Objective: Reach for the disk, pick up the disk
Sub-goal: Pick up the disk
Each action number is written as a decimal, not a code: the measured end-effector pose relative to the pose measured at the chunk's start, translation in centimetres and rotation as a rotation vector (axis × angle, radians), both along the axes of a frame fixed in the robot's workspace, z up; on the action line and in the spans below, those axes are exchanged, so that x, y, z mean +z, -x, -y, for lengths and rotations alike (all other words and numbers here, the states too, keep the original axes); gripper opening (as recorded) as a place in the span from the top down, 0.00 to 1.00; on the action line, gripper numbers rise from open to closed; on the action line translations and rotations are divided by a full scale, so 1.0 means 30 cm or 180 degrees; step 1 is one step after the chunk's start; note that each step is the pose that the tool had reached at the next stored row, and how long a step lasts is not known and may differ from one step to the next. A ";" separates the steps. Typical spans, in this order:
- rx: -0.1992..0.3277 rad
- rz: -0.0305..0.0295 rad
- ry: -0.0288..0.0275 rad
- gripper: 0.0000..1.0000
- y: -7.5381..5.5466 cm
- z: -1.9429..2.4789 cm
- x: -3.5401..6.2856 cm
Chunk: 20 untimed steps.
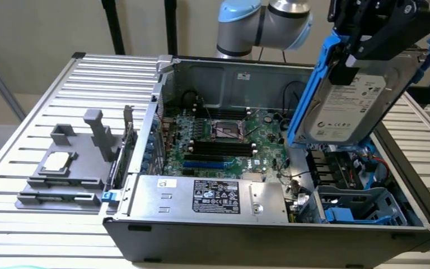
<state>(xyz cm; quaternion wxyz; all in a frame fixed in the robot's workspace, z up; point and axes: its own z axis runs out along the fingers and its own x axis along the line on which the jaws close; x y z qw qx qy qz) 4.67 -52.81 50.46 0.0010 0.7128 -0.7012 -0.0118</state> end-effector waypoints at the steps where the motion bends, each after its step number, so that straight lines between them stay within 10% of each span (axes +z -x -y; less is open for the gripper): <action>1: 0.0000 0.0000 0.0000 0.67 -0.016 0.007 0.000; 13: 0.0000 -0.0002 -0.0007 0.67 -0.137 0.089 0.033; 20: 0.0000 -0.0002 -0.0071 0.67 -0.159 0.150 0.032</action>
